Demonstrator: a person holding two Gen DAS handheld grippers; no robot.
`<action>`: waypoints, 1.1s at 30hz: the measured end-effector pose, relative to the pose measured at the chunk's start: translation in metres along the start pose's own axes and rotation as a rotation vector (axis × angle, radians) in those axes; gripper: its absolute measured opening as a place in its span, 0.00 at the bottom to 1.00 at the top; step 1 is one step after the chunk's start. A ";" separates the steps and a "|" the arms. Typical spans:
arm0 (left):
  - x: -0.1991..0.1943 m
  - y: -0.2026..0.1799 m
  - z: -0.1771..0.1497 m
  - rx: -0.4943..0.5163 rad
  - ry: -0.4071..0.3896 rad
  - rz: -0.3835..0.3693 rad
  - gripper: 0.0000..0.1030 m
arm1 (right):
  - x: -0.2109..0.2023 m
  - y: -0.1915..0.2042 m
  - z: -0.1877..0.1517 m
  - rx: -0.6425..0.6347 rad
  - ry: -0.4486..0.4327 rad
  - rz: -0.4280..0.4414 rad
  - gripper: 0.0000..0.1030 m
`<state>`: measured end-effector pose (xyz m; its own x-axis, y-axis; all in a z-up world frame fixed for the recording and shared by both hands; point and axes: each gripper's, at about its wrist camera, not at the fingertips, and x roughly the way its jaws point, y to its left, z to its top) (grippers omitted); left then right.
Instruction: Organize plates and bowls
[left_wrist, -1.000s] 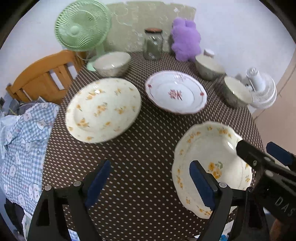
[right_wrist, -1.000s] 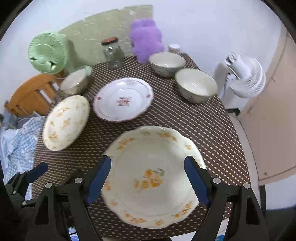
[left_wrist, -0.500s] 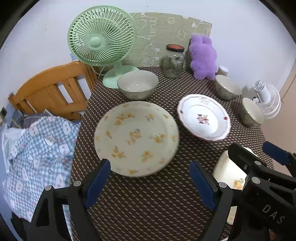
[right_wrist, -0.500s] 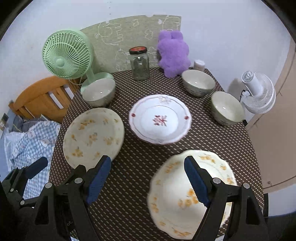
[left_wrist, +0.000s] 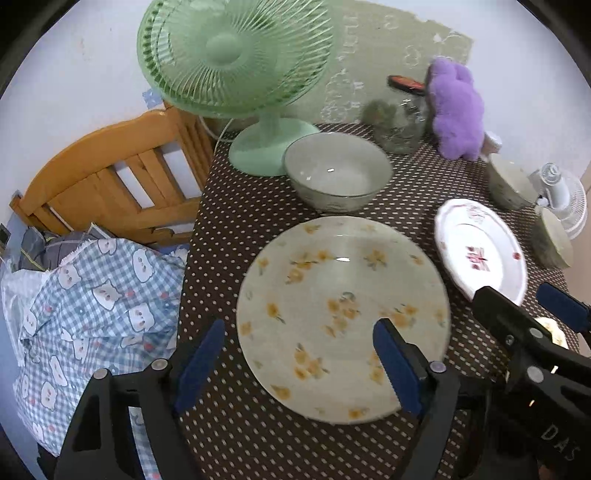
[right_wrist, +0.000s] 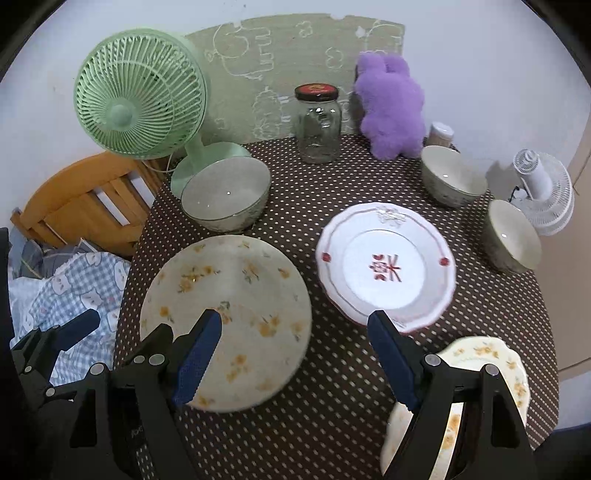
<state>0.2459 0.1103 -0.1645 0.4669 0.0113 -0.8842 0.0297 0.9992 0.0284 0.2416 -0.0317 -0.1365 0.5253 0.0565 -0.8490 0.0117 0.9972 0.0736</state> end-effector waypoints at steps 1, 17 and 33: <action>0.006 0.003 0.002 -0.006 0.006 -0.002 0.80 | 0.008 0.003 0.003 0.000 0.003 -0.002 0.81; 0.083 0.032 0.010 -0.029 0.106 -0.016 0.68 | 0.089 0.025 0.009 0.006 0.087 -0.071 0.81; 0.107 0.030 0.009 -0.030 0.157 -0.052 0.61 | 0.127 0.018 0.002 0.022 0.179 -0.125 0.73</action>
<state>0.3043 0.1415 -0.2541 0.3218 -0.0369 -0.9461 0.0229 0.9993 -0.0312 0.3108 -0.0065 -0.2422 0.3589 -0.0578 -0.9316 0.0870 0.9958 -0.0282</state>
